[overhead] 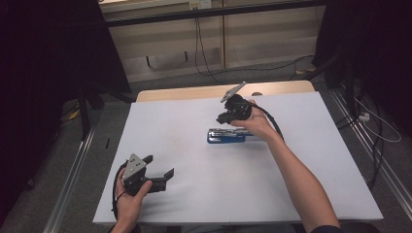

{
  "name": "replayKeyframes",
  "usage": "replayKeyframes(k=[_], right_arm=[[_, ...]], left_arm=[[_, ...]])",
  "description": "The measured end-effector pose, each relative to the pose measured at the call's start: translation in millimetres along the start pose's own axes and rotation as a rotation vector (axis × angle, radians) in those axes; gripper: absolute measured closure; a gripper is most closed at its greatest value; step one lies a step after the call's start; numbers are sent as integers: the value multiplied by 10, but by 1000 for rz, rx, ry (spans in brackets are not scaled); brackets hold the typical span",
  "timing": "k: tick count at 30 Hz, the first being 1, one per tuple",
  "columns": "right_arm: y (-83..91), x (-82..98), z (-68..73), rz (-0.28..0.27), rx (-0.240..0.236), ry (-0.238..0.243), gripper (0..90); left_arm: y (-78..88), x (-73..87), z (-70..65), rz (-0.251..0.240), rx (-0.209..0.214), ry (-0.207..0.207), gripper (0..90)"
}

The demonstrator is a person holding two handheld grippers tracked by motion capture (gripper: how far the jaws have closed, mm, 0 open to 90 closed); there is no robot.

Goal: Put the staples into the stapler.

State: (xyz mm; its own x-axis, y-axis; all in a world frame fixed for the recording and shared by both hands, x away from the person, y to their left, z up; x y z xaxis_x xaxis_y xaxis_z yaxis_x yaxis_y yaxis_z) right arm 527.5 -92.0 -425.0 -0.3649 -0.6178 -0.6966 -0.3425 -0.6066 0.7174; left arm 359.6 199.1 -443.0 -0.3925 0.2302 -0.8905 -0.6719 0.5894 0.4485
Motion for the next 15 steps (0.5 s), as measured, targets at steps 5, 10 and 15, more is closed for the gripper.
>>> replayKeyframes(k=[5,10,15], right_arm=[[-42,7,39,12,-25,29,793],[-62,-31,73,6,-54,46,793],[-99,-64,129,21,-75,83,793]], left_arm=[[0,0,1,-1,0,0,60],[0,-1,-2,0,2,-1,61],[2,1,4,2,1,-2,61]])
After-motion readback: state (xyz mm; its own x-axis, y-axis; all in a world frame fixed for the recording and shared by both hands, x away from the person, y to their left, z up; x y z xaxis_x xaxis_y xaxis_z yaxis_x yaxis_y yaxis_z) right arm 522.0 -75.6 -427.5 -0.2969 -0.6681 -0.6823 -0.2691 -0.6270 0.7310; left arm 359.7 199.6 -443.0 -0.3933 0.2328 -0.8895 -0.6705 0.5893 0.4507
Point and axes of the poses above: each handheld gripper's, and its own axes: y roughly backward along the jaws, x roughly out of its underside, z roughly to its left, the point moved 5 cm from there along -y, roughly forward along the jaws, and after that the axes turned 2 degrees about y, right-handed, at the moved point
